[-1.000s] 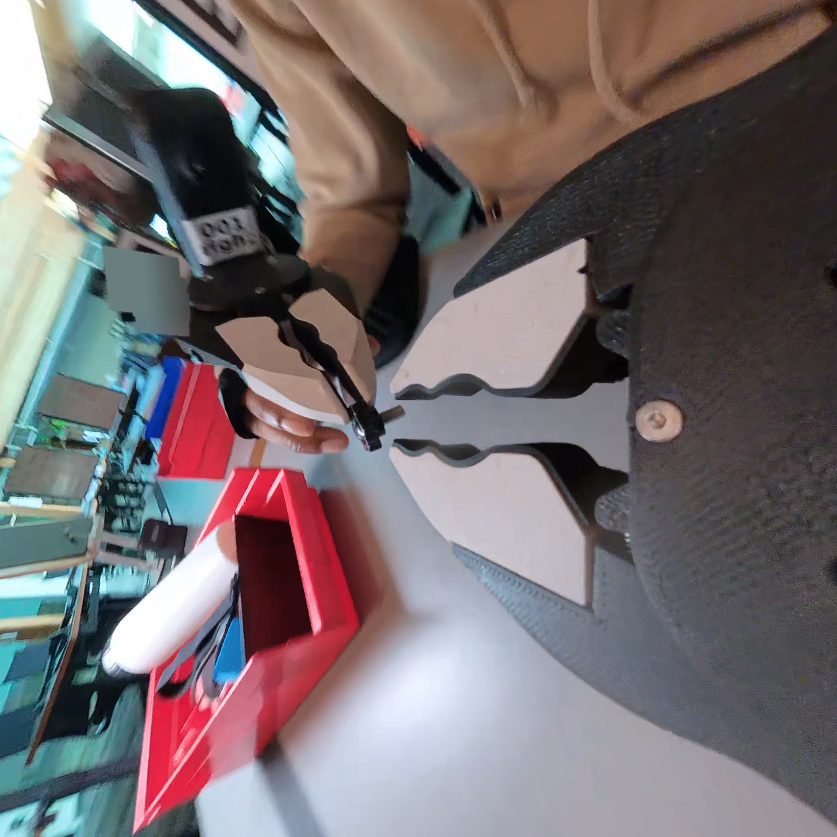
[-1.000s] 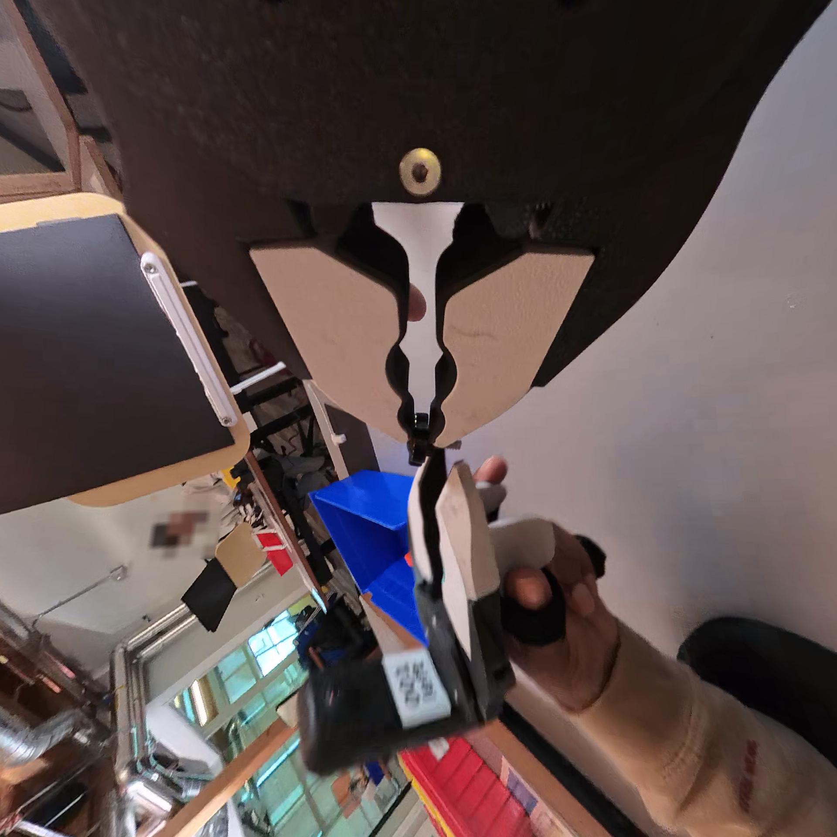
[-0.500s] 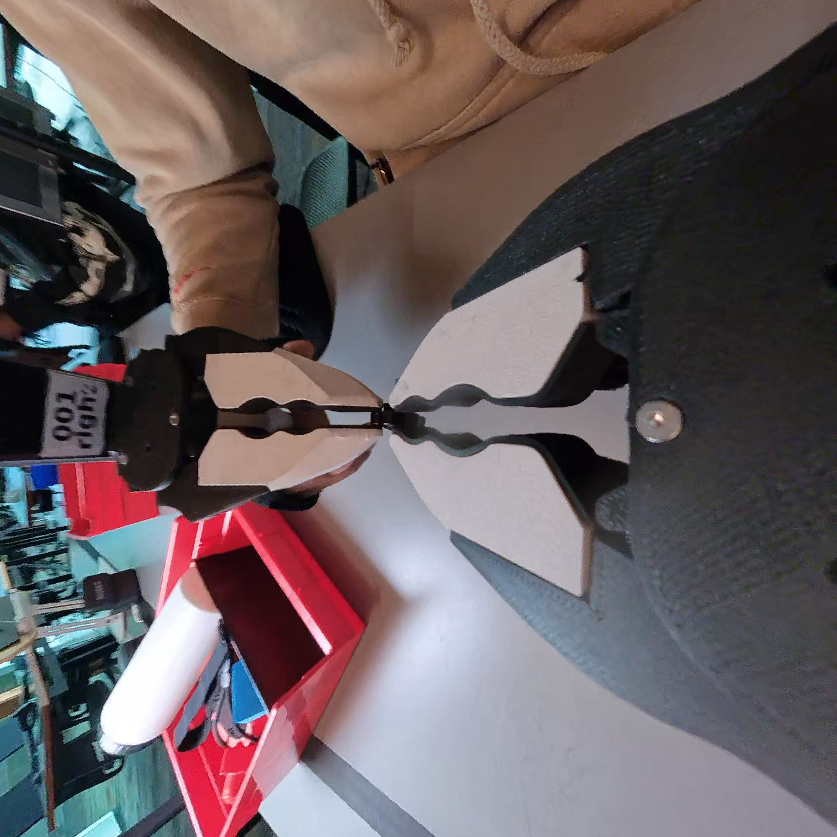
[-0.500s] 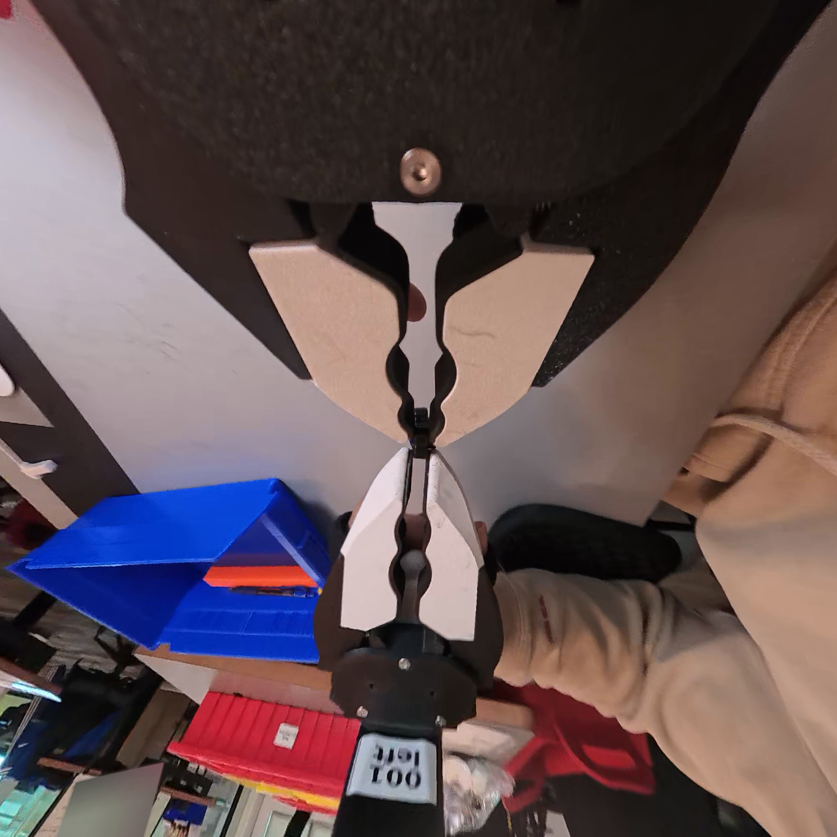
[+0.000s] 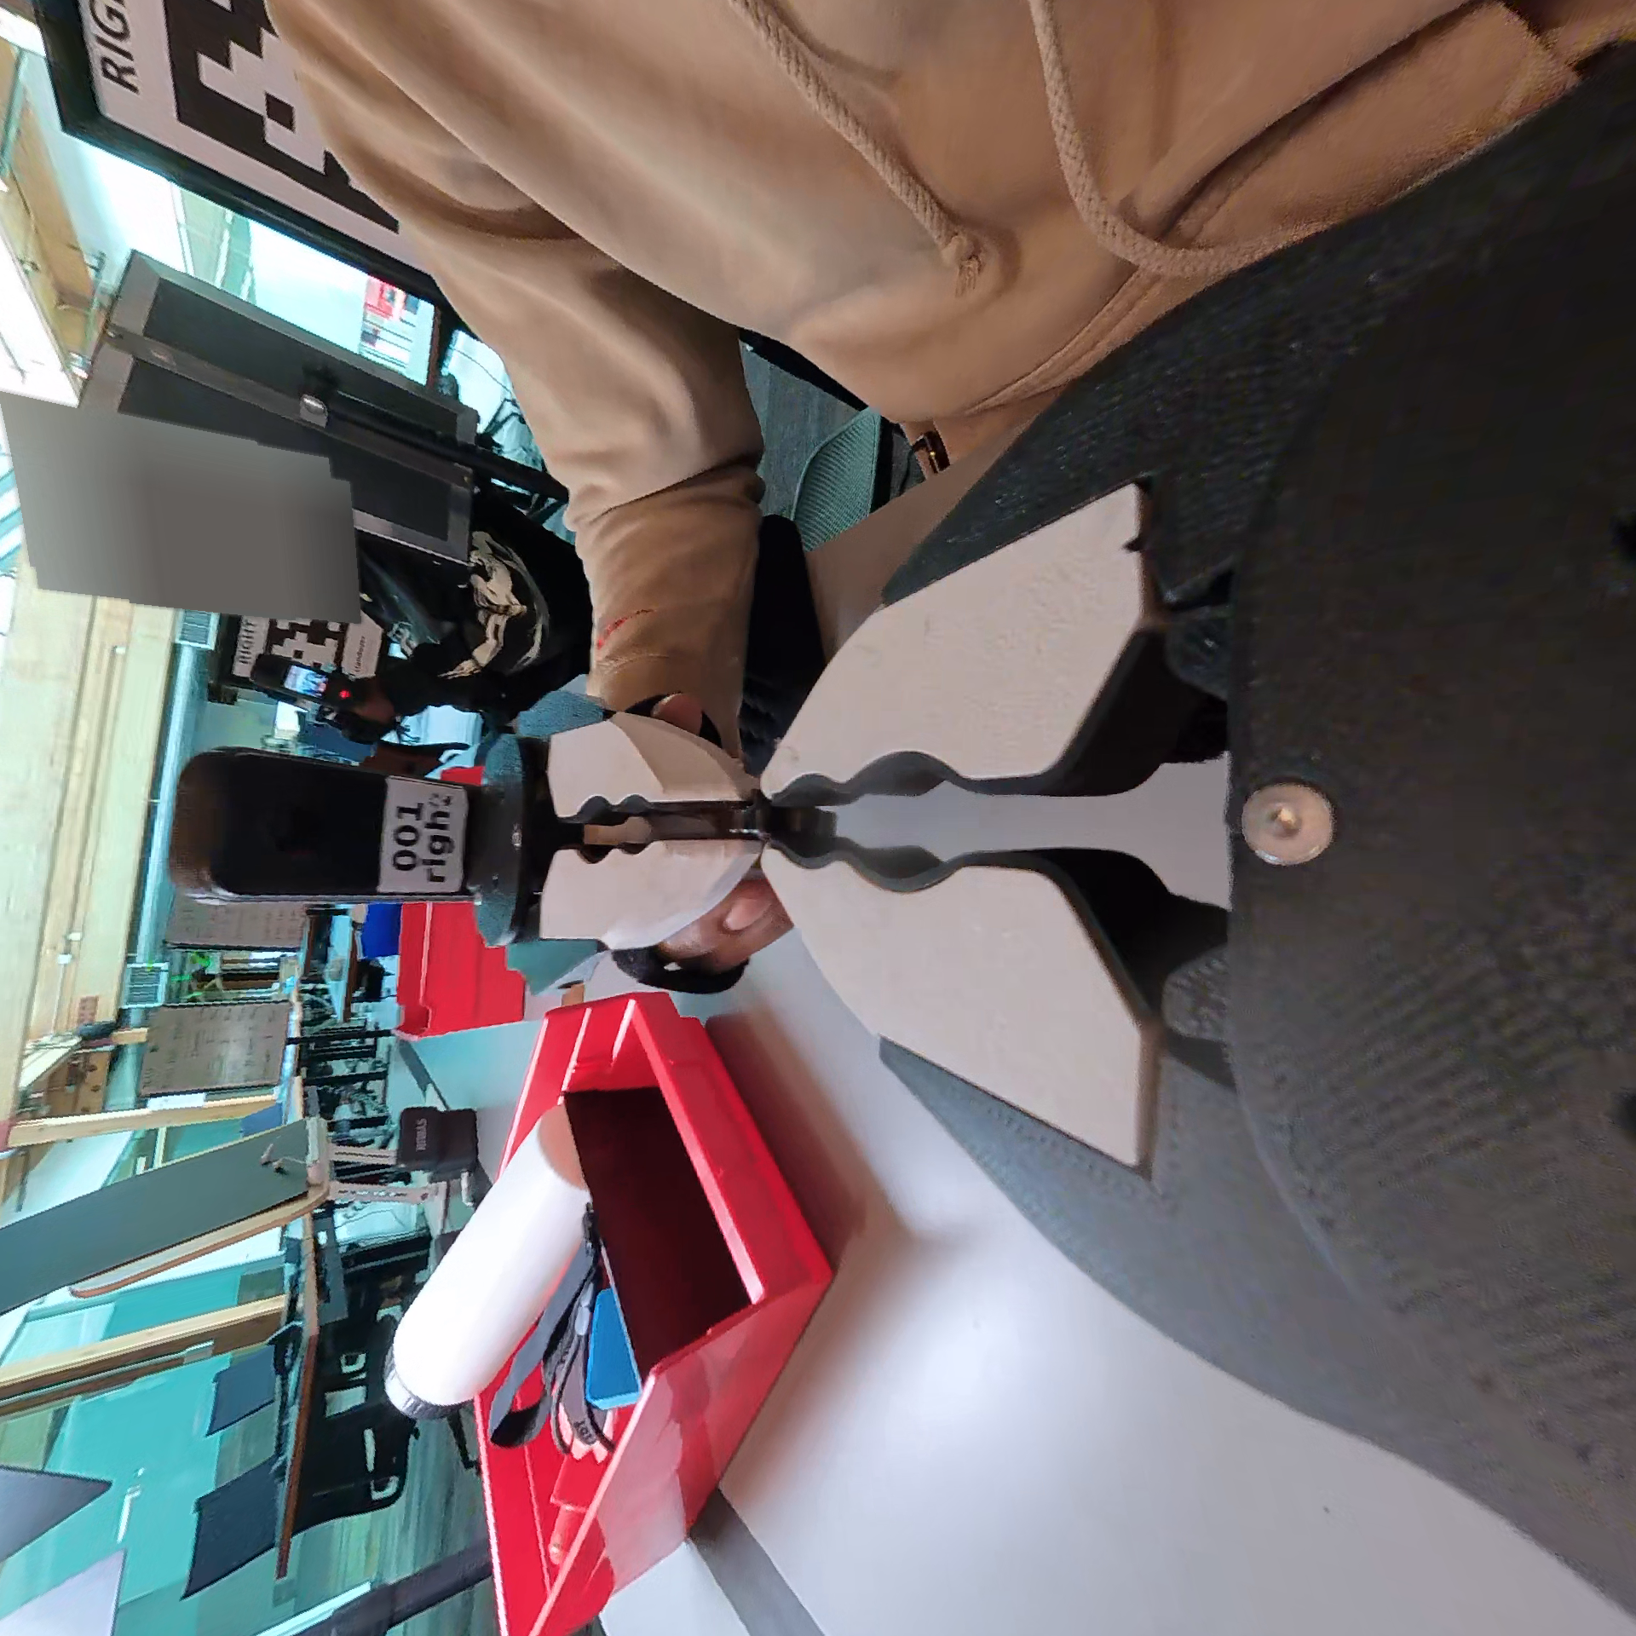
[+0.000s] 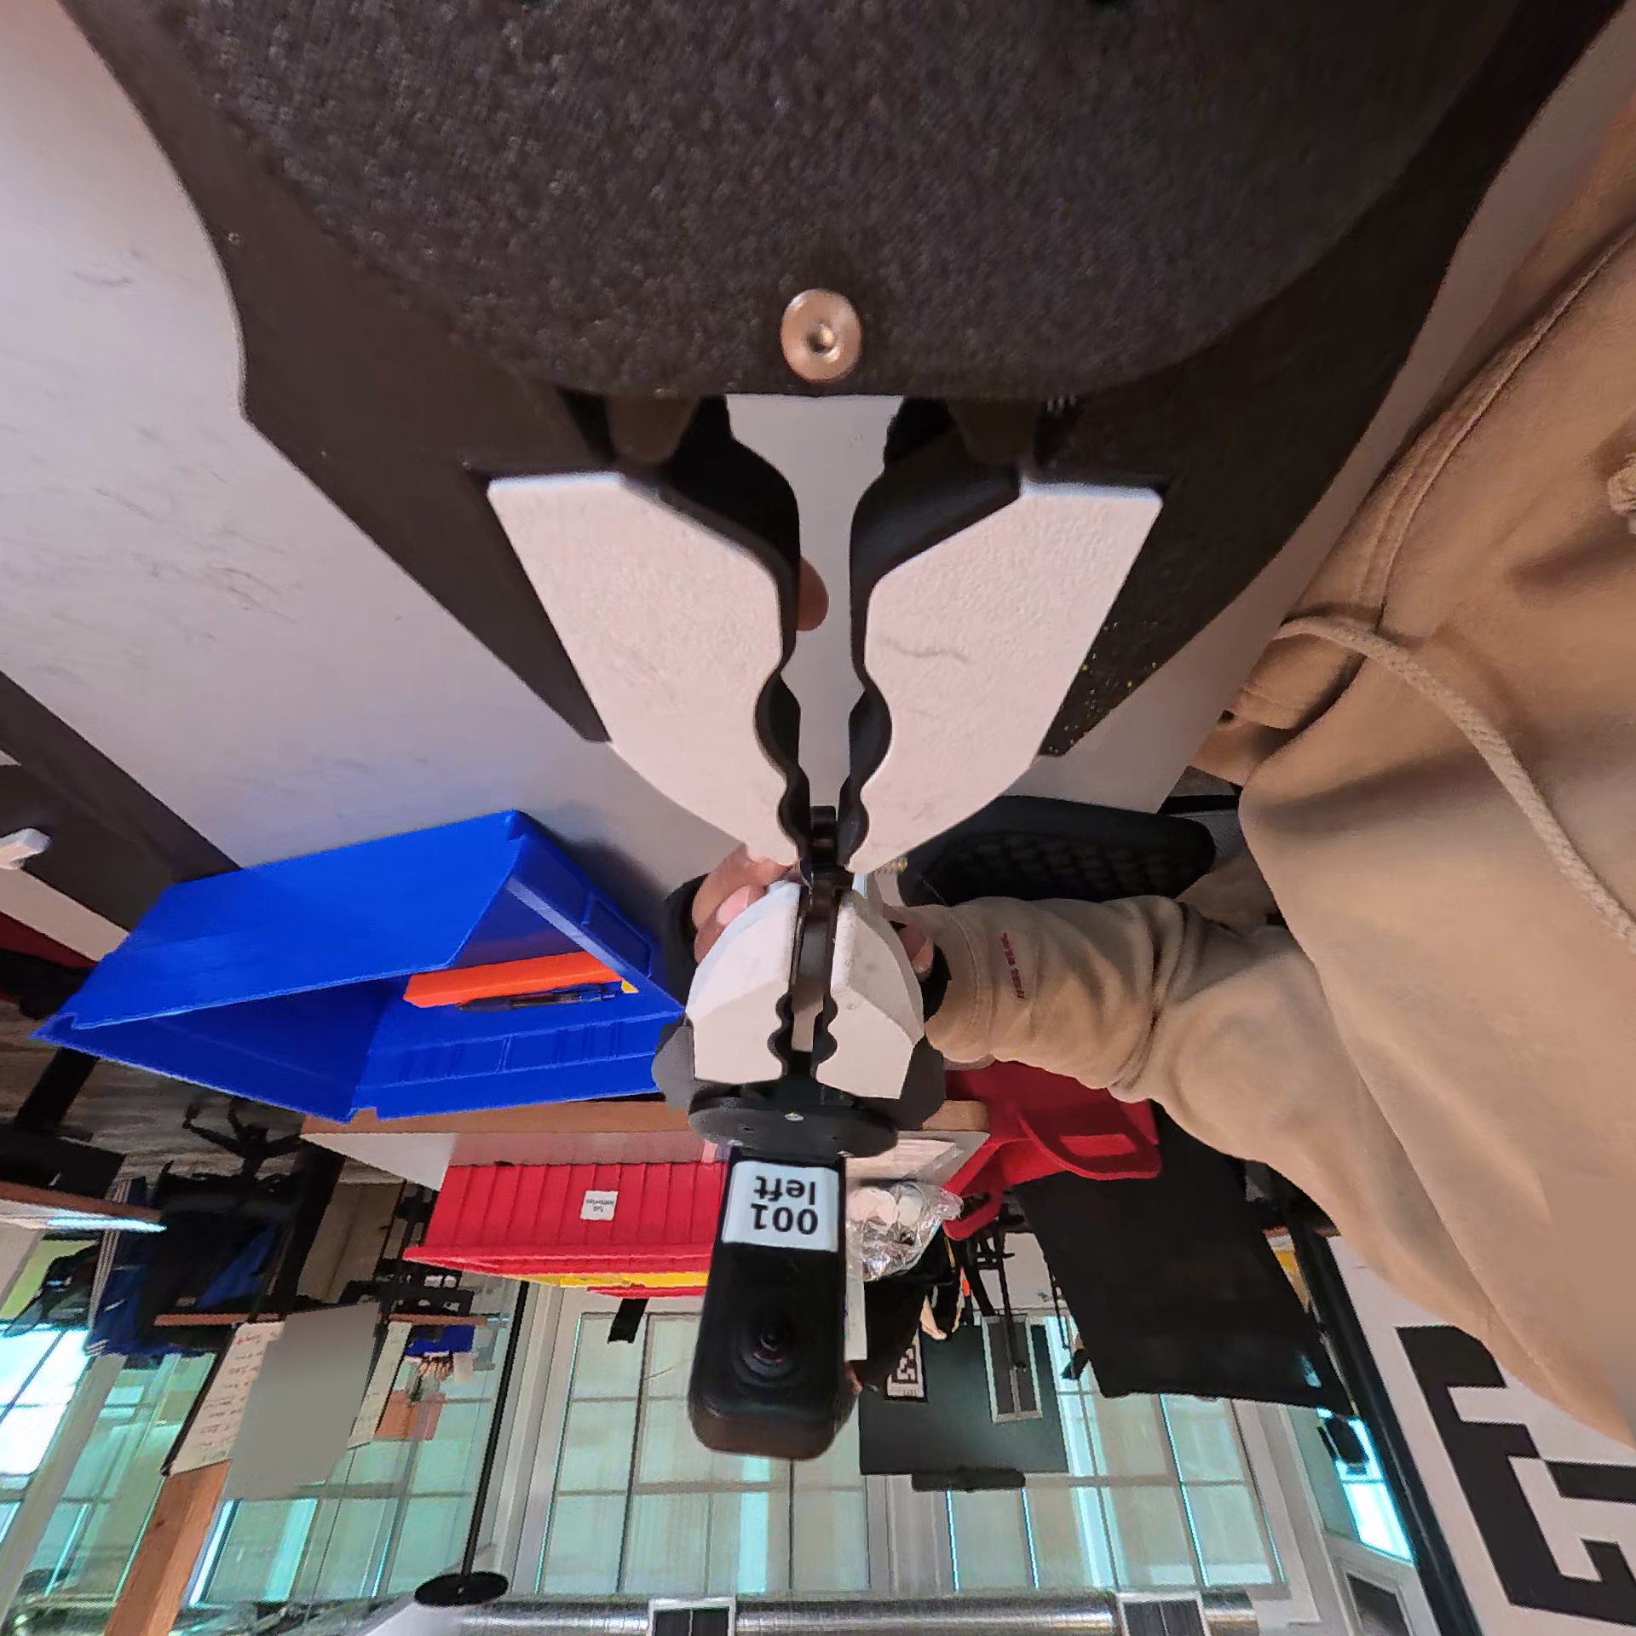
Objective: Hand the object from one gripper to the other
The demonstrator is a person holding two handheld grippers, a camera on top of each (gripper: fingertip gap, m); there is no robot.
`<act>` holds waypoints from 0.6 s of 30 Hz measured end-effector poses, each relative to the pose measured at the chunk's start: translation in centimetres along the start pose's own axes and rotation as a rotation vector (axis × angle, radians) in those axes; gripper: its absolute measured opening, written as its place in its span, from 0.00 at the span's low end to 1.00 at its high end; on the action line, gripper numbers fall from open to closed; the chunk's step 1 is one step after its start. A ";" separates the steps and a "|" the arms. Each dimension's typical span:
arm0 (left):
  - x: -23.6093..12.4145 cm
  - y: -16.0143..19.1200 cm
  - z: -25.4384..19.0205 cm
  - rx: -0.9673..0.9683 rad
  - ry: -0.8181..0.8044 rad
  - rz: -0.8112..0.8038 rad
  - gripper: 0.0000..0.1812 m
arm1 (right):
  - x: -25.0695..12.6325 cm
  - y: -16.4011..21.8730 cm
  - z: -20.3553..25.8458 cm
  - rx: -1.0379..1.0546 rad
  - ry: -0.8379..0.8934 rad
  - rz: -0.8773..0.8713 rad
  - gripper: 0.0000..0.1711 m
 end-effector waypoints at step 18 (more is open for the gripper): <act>0.2 -0.3 -0.8 -0.001 0.021 -0.008 0.03 | -0.1 0.2 0.0 -0.031 0.008 0.022 0.09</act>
Point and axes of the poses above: each gripper's, where its closed fingertips meet, x out along the fingers, y out of its underside, z = x × y across the jaws, the point moved 1 cm from there along -x, back along the fingers, and after that the axes turned 13 degrees about -x, right-handed, at the moved point
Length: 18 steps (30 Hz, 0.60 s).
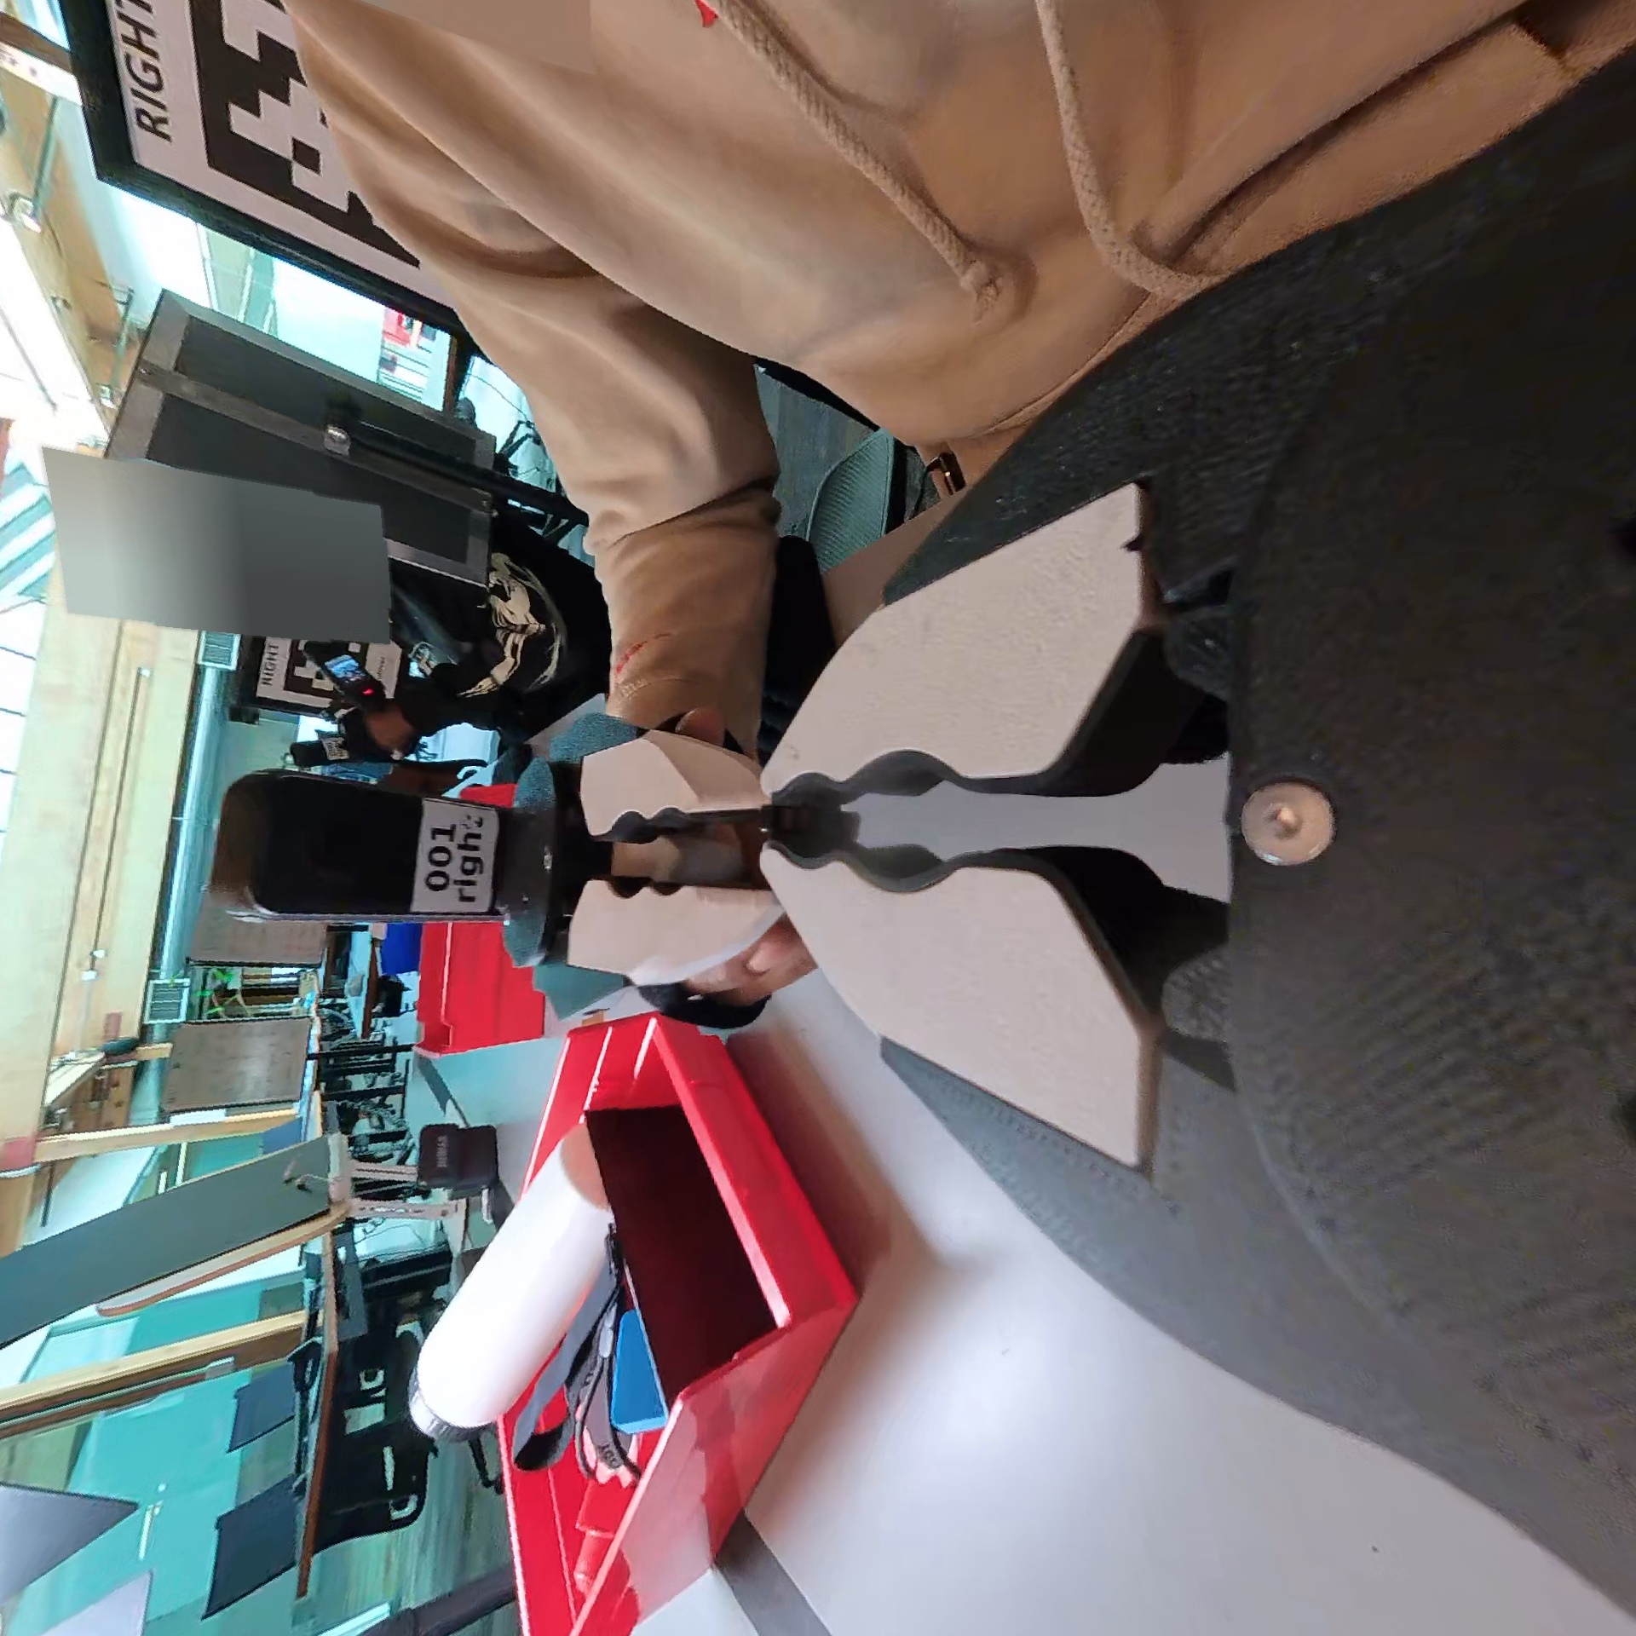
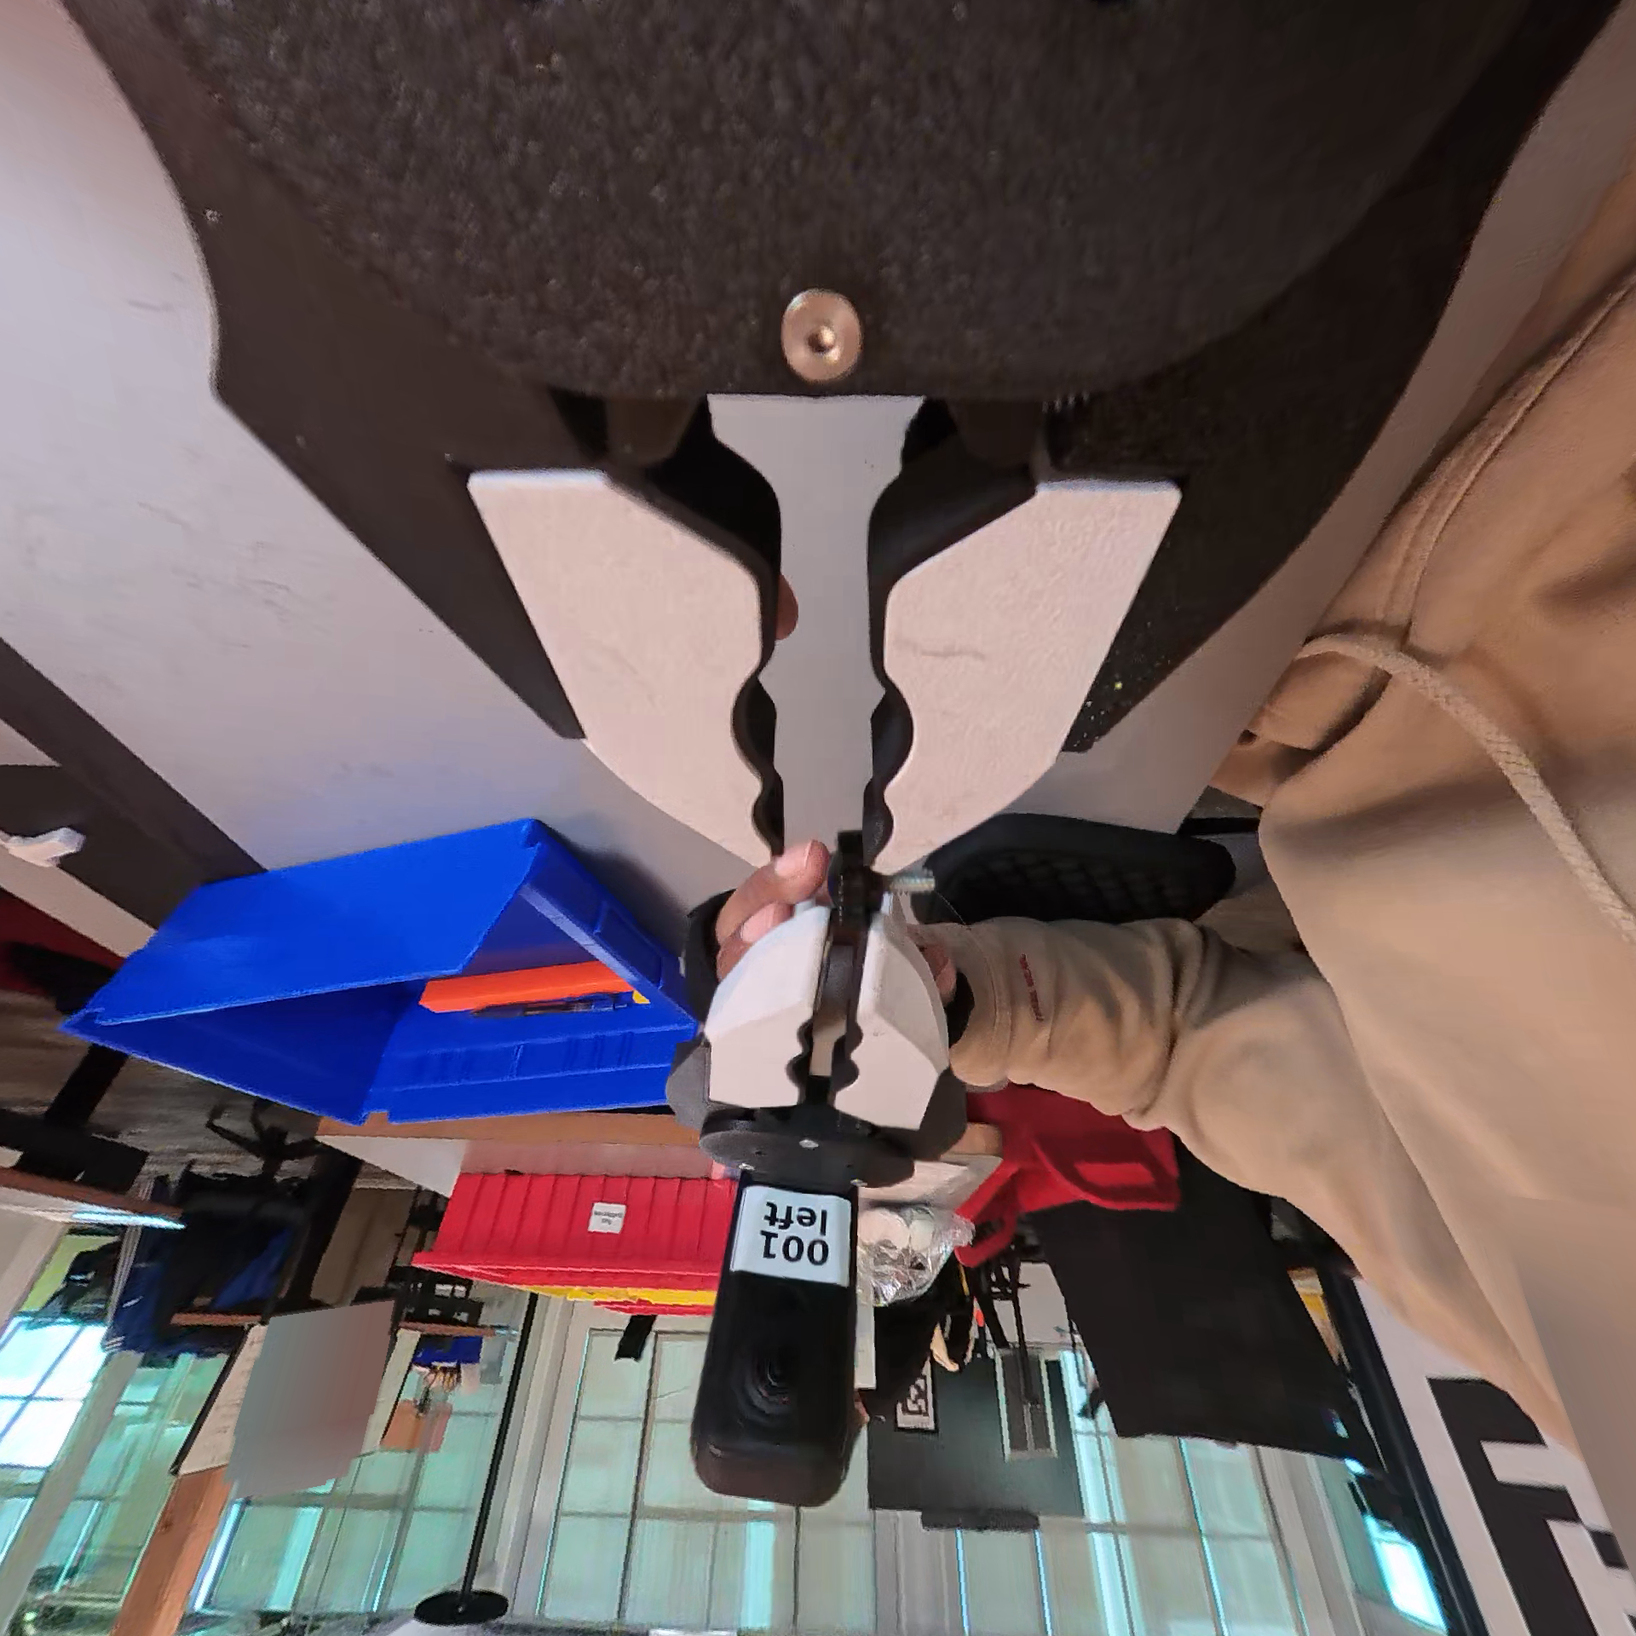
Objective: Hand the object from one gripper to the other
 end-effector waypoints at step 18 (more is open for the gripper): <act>0.1 -0.8 -1.3 -0.006 0.070 -0.062 0.03 | 0.2 -1.4 1.4 0.013 -0.076 -0.050 0.03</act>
Point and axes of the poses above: each gripper's, where its closed fingertips meet, x out along the fingers, y out of its underside, z = x × y across the jaws, the point moved 1 cm from there along -x, back along the fingers, and after that the axes turned 13 degrees about -x, right-handed, at the moved point
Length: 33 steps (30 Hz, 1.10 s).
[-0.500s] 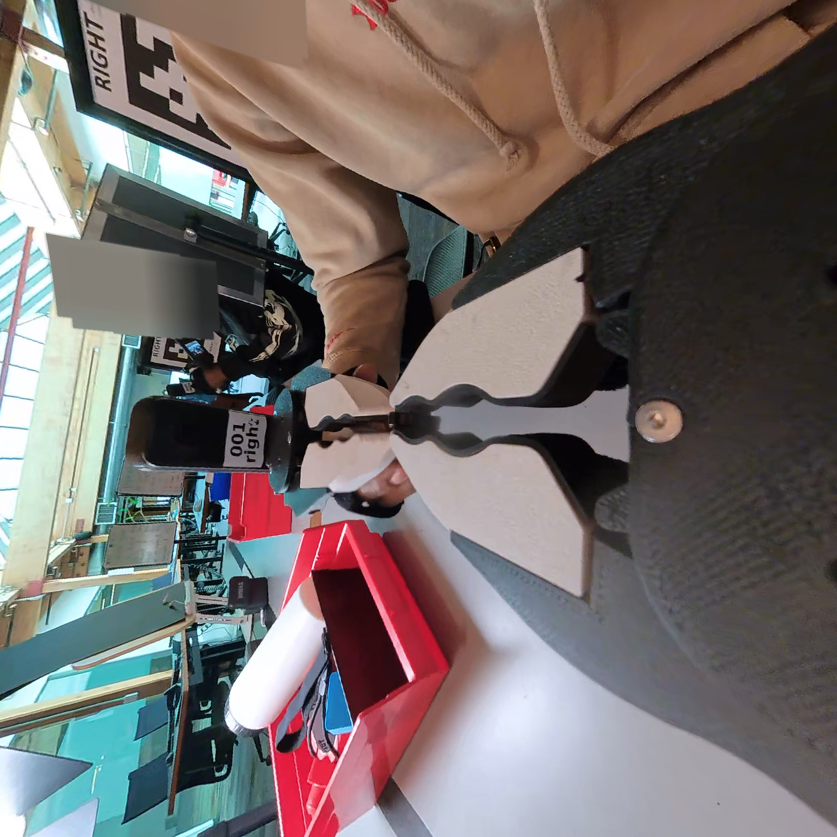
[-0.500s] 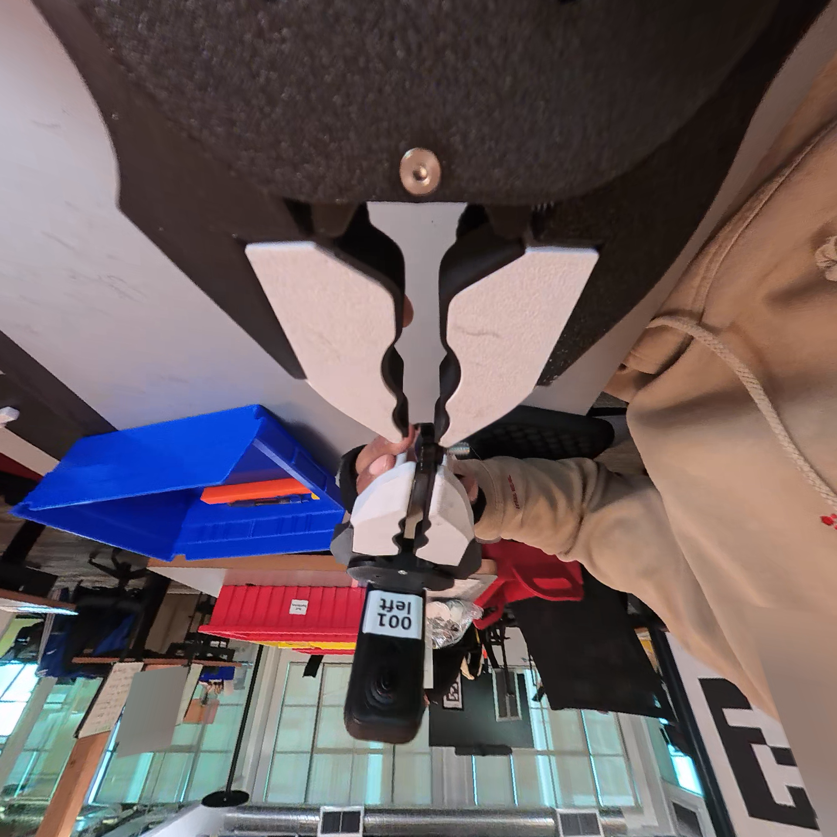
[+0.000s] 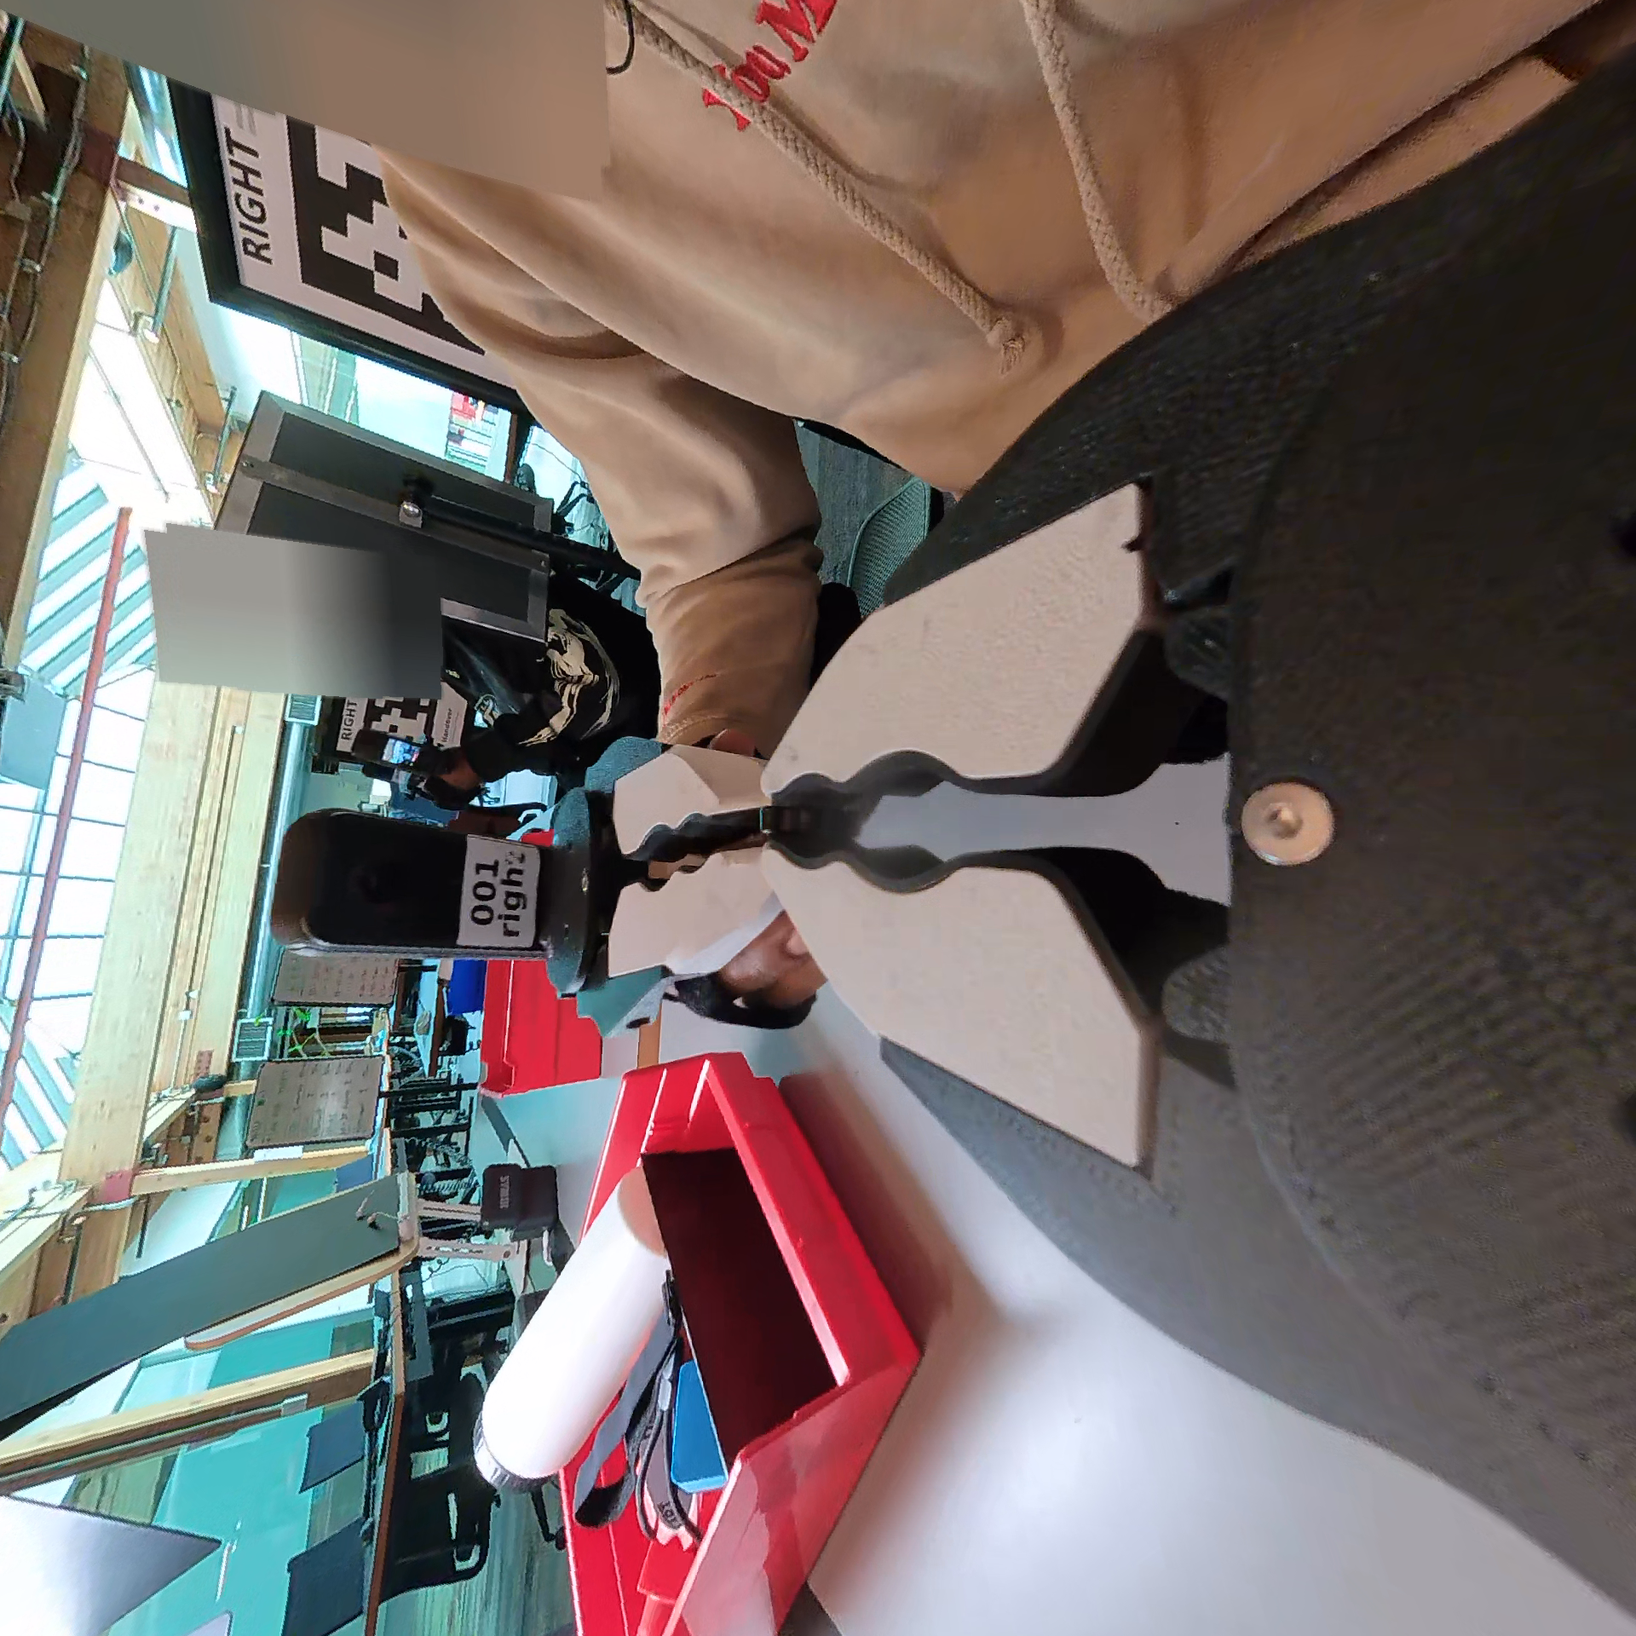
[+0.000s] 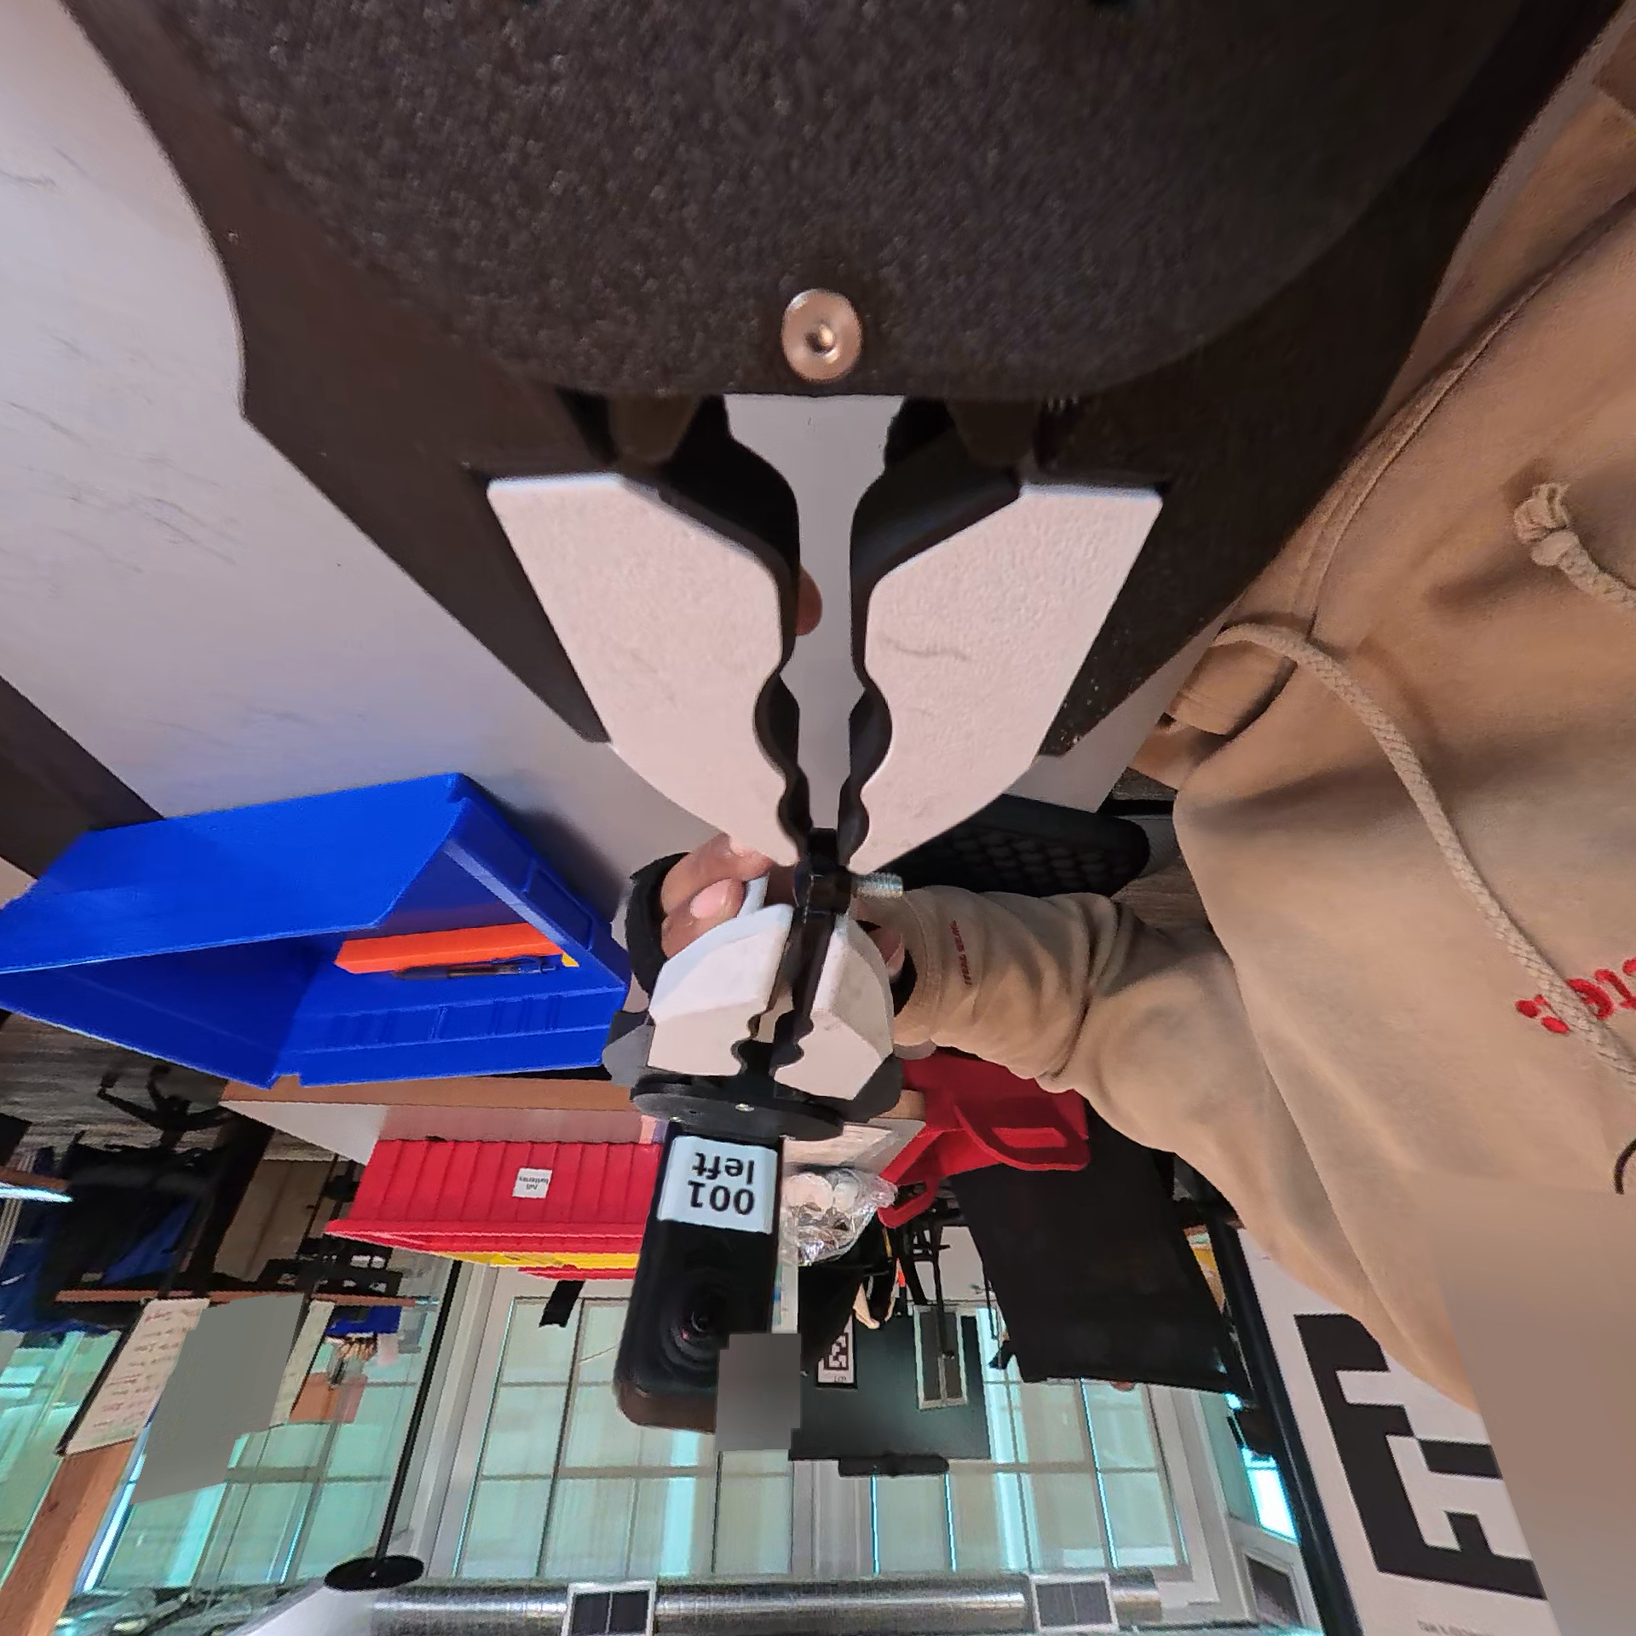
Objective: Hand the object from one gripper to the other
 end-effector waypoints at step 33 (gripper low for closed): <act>0.2 0.3 -0.4 0.045 -0.019 0.039 0.03 | -0.5 -0.1 0.3 -0.028 -0.019 0.060 0.03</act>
Point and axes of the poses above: each gripper's, where its closed fingertips meet, x out along the fingers, y out of its underside, z = x × y across the jaws, the point moved 1 cm from there along -x, back along the fingers, and after that the axes turned 13 degrees about -x, right-handed, at the moved point
